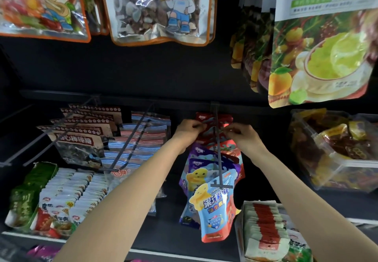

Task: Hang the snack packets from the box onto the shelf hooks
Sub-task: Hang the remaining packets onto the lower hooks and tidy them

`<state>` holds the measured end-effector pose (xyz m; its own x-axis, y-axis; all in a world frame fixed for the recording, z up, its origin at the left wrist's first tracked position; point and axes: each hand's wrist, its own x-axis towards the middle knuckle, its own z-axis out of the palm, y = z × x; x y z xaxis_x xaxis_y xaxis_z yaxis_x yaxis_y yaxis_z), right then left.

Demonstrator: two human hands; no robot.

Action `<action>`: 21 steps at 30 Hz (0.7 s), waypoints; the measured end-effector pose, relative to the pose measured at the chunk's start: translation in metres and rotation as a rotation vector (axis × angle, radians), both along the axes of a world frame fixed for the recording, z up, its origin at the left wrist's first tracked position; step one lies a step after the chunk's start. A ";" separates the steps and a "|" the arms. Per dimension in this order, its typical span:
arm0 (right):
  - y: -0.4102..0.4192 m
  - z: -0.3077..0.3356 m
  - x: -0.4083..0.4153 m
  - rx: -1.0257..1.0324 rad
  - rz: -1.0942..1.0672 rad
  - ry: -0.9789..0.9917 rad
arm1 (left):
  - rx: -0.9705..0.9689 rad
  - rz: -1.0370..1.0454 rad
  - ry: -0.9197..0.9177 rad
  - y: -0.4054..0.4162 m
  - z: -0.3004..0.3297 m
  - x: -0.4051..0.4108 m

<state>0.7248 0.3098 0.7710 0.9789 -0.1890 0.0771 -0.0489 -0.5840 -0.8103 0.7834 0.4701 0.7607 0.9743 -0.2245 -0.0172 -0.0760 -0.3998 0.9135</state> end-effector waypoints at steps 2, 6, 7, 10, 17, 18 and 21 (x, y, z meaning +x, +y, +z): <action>-0.004 0.001 0.001 0.046 0.004 0.023 | 0.058 0.072 -0.067 0.004 0.002 0.001; -0.007 0.004 0.009 0.050 -0.043 0.051 | 0.203 0.237 -0.157 0.010 0.006 0.006; -0.008 0.004 0.012 0.039 -0.073 0.038 | 0.230 0.225 -0.138 0.010 0.007 0.007; -0.013 0.001 0.020 0.082 -0.160 0.006 | 0.314 0.123 -0.104 0.011 0.005 0.009; -0.015 -0.007 0.030 0.060 -0.200 -0.050 | 0.312 0.094 -0.176 0.012 -0.003 0.019; -0.015 -0.007 0.031 0.028 -0.195 -0.068 | 0.317 0.081 -0.197 0.012 -0.004 0.020; -0.016 -0.009 0.032 -0.045 -0.147 -0.135 | 0.340 0.055 -0.265 0.010 -0.004 0.021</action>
<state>0.7569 0.2933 0.7616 0.9212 -0.3229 0.2171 -0.0295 -0.6143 -0.7885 0.8046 0.4802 0.7564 0.9652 -0.1971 0.1716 -0.2608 -0.6842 0.6811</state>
